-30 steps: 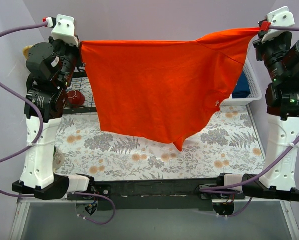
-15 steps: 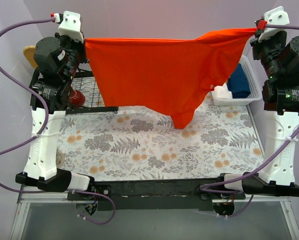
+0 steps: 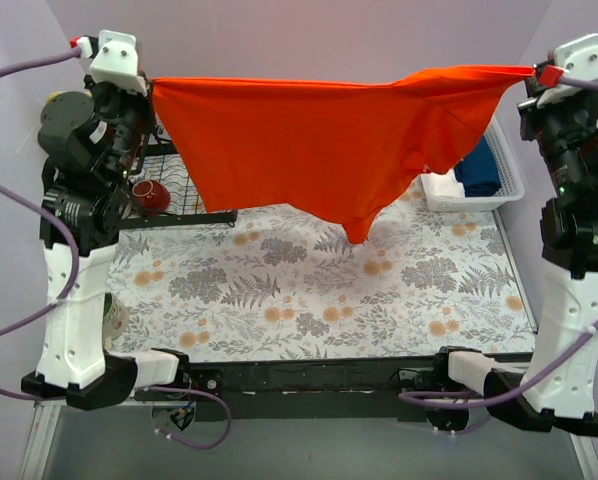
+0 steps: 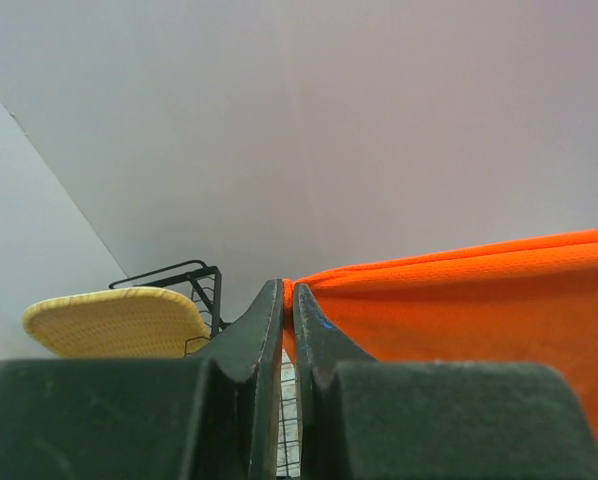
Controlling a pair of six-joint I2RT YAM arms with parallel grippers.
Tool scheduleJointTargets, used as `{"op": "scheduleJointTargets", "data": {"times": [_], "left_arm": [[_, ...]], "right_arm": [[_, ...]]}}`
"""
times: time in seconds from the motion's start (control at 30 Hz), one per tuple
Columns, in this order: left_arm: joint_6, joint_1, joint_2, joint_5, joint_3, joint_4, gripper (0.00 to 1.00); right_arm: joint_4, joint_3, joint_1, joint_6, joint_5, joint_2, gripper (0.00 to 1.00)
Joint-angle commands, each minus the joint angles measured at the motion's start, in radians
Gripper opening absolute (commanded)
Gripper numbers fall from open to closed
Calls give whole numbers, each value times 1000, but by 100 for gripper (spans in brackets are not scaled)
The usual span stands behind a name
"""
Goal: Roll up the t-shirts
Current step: Flatten out the T-shirt at the center of the board.
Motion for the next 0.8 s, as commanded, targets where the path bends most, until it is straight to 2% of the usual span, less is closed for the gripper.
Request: {"op": "scheduleJointTargets", "data": {"times": [0.0, 0.37, 0.6, 0.7, 0.77], "left_arm": [[14, 46, -148, -46, -36, 2, 0], [-3, 88, -346, 31, -102, -34, 0], [6, 100, -334, 99, -94, -35, 0], [14, 102, -327, 137, -171, -15, 0], [8, 100, -327, 155, -270, -18, 0]], "right_arm": [[-30, 44, -13, 0, 35, -118, 1], [-89, 49, -13, 28, 29, -316, 1], [-63, 113, -13, 48, 29, -284, 1], [-26, 32, -13, 31, 6, -266, 1], [-1, -124, -13, 28, -17, -284, 1]]}}
